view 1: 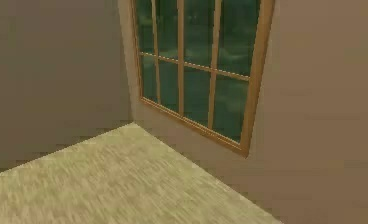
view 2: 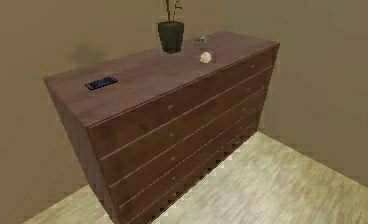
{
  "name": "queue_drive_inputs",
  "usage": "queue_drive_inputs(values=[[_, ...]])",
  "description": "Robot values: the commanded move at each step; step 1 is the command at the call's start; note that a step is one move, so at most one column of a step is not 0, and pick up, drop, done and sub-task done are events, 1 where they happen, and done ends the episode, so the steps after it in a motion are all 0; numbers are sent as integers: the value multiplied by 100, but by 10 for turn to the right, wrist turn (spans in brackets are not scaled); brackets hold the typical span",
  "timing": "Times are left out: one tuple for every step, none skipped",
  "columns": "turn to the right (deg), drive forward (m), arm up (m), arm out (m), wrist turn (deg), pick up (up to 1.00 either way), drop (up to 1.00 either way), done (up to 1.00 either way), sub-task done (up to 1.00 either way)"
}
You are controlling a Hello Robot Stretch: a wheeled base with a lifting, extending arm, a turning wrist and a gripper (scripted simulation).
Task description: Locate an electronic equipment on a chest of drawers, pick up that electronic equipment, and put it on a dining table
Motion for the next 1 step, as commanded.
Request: queue_drive_inputs(values=[[-180, 0, 0, 0, 0, 0, 0, 0, 0]])
